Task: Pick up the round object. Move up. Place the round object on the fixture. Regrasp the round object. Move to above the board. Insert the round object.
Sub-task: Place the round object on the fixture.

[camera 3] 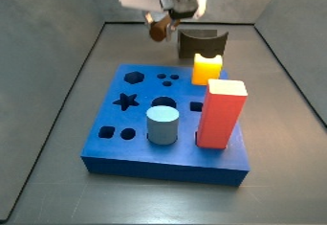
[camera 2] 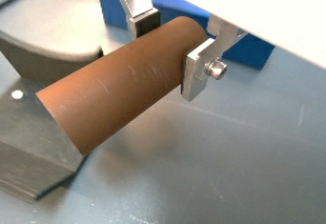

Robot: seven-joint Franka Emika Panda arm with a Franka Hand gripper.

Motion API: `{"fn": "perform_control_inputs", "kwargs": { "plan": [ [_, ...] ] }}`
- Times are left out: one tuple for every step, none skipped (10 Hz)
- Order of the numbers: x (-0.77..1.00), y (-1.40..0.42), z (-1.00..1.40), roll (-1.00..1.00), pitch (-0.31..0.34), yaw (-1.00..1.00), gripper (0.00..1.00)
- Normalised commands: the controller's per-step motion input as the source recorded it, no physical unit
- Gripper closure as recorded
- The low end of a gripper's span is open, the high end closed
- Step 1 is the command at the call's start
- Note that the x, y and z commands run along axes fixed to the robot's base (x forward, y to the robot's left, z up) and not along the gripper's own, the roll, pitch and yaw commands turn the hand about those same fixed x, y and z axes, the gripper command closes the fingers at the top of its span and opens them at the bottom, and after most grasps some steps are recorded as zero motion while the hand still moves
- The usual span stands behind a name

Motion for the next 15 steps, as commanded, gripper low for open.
{"fn": "perform_control_inputs", "kwargs": {
  "plan": [
    [0.00, 0.00, 1.00, 0.00, 0.000, 0.00, 1.00],
    [0.00, 0.00, 1.00, -0.02, 0.014, 0.00, 1.00],
    [0.00, 0.00, 1.00, -0.03, 0.035, 0.00, 1.00],
    [-0.01, -0.01, 1.00, -0.06, 0.049, 0.01, 1.00],
    [-0.01, -0.01, 1.00, -0.08, 0.055, 0.01, 1.00],
    [-0.02, -0.01, 1.00, -0.10, 0.063, 0.01, 1.00],
    [-0.01, -0.01, 0.85, -0.13, 0.073, 0.02, 1.00],
    [-0.01, -0.01, 0.70, -0.14, 0.083, 0.01, 1.00],
    [-0.01, -0.01, 0.54, -0.15, 0.096, 0.01, 1.00],
    [0.00, -0.01, 0.39, -0.17, 0.111, 0.00, 1.00],
    [0.01, -0.01, 0.19, -0.18, 0.132, -0.01, 1.00],
    [0.62, 0.01, 0.64, 0.16, -0.056, 1.00, 1.00],
    [0.55, 0.00, 0.53, 0.18, -0.030, 1.00, 1.00],
    [0.46, 0.00, 0.42, 0.20, -0.007, 1.00, 1.00],
    [0.31, -0.01, 0.24, 0.23, 0.016, 1.00, 1.00]
  ]
}}
